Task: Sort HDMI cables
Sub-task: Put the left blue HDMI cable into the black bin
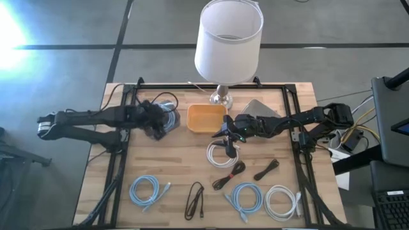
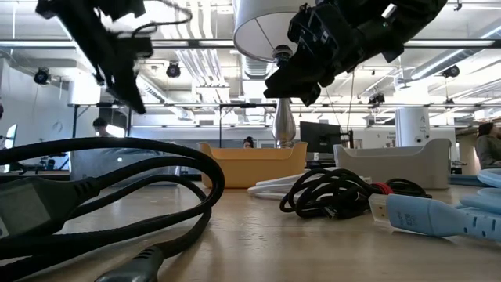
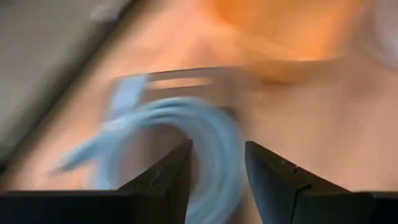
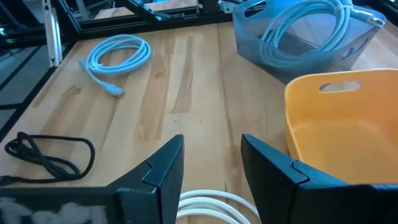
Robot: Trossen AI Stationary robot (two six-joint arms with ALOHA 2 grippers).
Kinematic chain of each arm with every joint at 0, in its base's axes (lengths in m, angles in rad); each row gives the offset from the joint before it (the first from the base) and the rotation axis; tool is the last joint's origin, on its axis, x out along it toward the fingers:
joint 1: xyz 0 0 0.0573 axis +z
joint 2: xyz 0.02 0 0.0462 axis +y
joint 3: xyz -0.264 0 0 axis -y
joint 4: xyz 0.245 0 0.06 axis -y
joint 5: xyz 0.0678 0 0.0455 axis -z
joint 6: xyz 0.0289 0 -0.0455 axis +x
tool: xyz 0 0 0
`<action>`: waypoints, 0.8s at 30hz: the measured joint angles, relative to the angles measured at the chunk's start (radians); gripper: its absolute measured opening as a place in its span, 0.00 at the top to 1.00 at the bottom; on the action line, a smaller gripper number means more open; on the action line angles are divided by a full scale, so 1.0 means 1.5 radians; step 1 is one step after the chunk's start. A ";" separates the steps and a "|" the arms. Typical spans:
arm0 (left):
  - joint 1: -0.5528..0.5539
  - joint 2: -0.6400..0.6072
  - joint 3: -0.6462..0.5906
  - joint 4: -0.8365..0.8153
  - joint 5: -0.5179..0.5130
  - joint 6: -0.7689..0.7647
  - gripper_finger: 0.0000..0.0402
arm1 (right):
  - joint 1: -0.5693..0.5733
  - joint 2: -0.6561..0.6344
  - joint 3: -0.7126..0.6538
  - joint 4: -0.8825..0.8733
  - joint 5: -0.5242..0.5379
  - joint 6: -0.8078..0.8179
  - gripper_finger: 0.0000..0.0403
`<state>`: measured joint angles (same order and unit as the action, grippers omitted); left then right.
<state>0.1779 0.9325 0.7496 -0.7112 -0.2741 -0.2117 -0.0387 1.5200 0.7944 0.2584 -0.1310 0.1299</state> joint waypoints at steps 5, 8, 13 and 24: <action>-0.037 0.000 0.010 0.009 0.241 0.003 0.62 | 0.000 0.000 0.000 0.000 0.002 0.001 0.62; -0.094 0.000 -0.004 0.008 0.298 -0.012 0.63 | 0.000 0.000 0.000 0.000 0.002 0.000 0.62; -0.214 0.009 -0.038 0.009 0.301 -0.073 0.64 | -0.001 0.000 0.000 0.000 0.002 -0.001 0.60; -0.429 0.060 -0.108 0.016 0.295 -0.263 0.69 | -0.001 0.000 0.000 0.000 0.002 0.000 0.62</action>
<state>-0.4649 1.0229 0.5877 -0.6868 0.1690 -0.6064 -0.0395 1.5200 0.7944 0.2584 -0.1287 0.1296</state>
